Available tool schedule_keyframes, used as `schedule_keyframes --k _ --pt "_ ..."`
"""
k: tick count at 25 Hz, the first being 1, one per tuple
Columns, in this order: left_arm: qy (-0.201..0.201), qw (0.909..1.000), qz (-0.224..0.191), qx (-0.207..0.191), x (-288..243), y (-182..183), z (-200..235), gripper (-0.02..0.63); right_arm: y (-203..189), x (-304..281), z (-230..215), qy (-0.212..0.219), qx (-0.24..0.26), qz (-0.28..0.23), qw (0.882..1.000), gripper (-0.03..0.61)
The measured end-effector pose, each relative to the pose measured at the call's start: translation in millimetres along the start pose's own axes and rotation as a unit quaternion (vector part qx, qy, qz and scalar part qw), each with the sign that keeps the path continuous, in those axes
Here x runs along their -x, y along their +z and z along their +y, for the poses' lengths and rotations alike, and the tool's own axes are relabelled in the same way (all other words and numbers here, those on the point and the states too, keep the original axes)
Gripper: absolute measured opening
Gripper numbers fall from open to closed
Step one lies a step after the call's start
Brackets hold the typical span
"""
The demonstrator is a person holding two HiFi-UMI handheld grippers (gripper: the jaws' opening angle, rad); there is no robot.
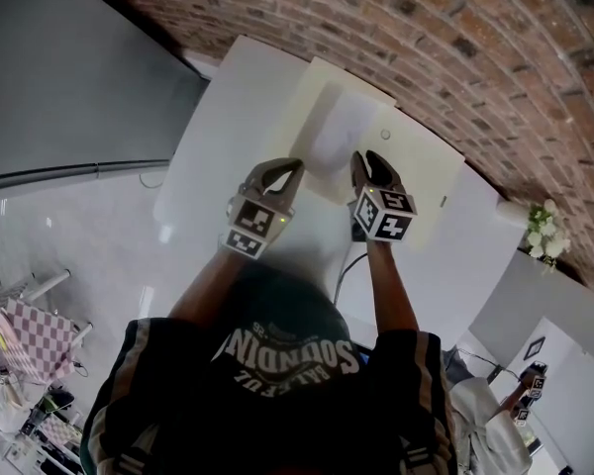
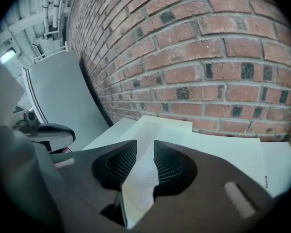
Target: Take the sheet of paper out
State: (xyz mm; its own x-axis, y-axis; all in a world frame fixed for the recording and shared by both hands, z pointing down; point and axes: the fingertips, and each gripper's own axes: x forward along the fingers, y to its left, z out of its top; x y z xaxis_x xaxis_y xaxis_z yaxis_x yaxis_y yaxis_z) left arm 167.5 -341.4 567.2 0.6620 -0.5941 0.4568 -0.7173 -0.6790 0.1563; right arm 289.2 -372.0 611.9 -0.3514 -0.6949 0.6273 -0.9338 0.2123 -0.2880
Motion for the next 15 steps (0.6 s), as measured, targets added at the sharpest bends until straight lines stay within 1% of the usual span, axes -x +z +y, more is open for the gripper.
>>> schedule_keyframes --k 6,15 --pt "0.000 1.0000 0.005 0.004 1.0 -5.8 -0.5 0.011 -12.3 -17.8 -13.3 -0.004 -0.013 0.034 0.999 0.097" --pt "0.004 0.9999 0.011 0.009 0.5 -12.1 4.2 0.011 -40.8 -55.1 -36.0 -0.004 -0.027 0.108 0.994 0.106"
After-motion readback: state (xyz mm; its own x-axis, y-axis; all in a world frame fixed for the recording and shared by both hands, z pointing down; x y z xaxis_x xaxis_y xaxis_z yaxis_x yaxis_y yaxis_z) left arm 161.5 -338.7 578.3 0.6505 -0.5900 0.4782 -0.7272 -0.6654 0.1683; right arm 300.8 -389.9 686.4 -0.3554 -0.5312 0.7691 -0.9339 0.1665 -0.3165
